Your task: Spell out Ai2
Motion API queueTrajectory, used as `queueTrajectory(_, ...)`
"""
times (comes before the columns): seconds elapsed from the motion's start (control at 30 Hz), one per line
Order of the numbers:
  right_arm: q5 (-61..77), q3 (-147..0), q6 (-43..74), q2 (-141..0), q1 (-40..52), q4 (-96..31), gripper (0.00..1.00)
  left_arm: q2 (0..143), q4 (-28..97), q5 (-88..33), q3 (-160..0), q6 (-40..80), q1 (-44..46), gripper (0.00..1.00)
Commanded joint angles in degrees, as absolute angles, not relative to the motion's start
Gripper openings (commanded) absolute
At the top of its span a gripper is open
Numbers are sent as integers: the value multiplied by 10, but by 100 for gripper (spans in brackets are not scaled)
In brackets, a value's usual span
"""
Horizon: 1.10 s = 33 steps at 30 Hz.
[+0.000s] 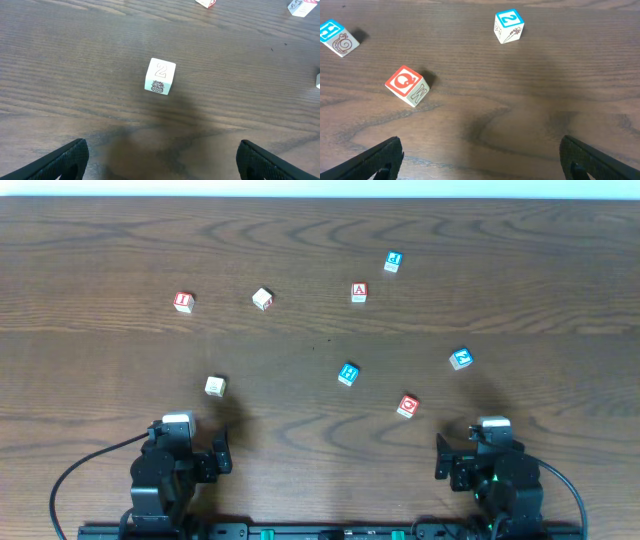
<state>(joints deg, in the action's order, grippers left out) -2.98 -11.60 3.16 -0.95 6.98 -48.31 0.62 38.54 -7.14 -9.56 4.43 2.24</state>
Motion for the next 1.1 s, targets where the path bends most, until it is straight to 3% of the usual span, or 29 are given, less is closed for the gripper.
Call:
queueTrajectory(0.0,-27,-108,27,-3,65,-484,99,3,387,-71,-92,38,19,95)
queueTrajectory(0.8,-27,-108,27,-3,65,-484,99,3,385,-58,-92,38,19,95)
queueTrajectory(1.07,-27,-108,27,-3,65,-484,99,3,334,-107,-92,62,19,95)
